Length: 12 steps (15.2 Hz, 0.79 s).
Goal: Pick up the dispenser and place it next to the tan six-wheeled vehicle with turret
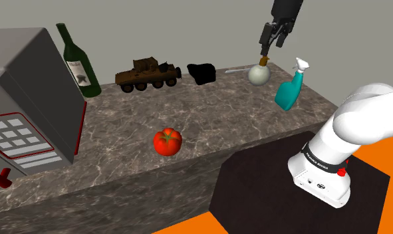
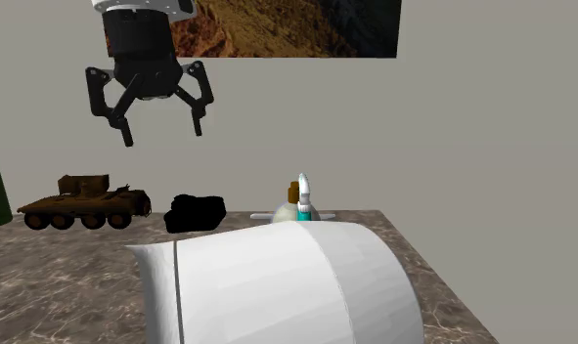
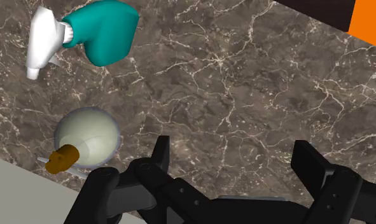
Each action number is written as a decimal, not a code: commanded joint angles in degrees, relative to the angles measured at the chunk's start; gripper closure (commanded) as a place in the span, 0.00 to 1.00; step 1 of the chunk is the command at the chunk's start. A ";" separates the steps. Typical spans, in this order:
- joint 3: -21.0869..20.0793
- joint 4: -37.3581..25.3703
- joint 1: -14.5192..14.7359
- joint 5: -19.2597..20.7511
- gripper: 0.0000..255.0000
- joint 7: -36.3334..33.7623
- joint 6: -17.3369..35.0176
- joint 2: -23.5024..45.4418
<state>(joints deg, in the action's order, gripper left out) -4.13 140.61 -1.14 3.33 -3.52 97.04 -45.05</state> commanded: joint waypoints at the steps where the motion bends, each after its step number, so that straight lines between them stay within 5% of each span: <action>1: 0.00 0.00 0.00 0.00 0.00 0.00 0.00 0.00; 12: 13.65 -0.81 -3.87 6.08 0.00 16.22 13.11 12.71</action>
<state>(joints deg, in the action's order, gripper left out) 8.31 140.86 -4.80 9.11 11.11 108.93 -34.47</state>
